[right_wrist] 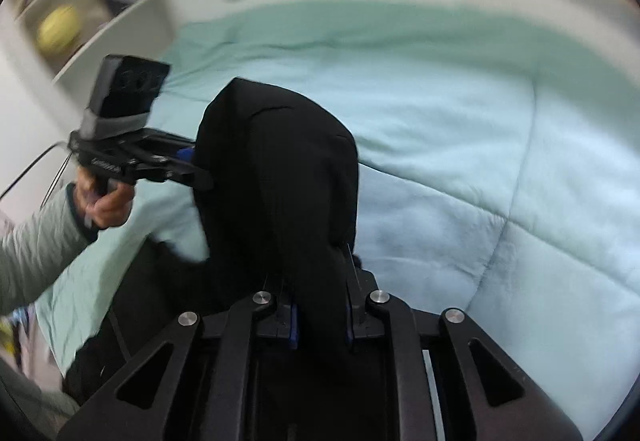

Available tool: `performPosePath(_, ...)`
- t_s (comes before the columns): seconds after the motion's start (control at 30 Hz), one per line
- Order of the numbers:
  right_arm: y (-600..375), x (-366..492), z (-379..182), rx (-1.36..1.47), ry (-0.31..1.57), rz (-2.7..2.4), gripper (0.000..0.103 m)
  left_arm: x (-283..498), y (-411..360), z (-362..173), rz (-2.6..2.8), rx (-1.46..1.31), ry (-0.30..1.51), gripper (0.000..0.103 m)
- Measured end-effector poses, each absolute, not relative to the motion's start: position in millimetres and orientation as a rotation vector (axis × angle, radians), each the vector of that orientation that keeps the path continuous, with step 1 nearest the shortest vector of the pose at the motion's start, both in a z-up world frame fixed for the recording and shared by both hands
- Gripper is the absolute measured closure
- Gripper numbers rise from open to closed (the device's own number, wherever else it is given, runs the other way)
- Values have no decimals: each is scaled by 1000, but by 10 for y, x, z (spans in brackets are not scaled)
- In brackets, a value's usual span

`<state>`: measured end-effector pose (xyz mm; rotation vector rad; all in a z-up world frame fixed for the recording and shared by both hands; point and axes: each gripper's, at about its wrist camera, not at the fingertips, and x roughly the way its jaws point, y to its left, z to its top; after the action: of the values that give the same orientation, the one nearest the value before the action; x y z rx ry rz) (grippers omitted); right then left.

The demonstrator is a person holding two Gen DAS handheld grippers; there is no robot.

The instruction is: Fold large clothes

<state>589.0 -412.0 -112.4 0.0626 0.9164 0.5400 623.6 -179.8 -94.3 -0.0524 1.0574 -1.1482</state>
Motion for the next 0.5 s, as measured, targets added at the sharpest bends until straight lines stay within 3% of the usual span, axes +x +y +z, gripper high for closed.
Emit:
performPosePath(0.3, -3590, 4314, -408, -126, 839, 602, 84, 4478, -1235, -341, -1186, 43, 987, 66)
performPosePath(0.43, -3496, 3792, -517, -162, 902, 582, 84, 3692, -1126, -525, -1165, 123, 1033, 65)
performPosePath(0.5, -3449, 3520, -710, -154, 955, 566, 81, 3368, -1067, -885, -1114, 116, 1139, 65)
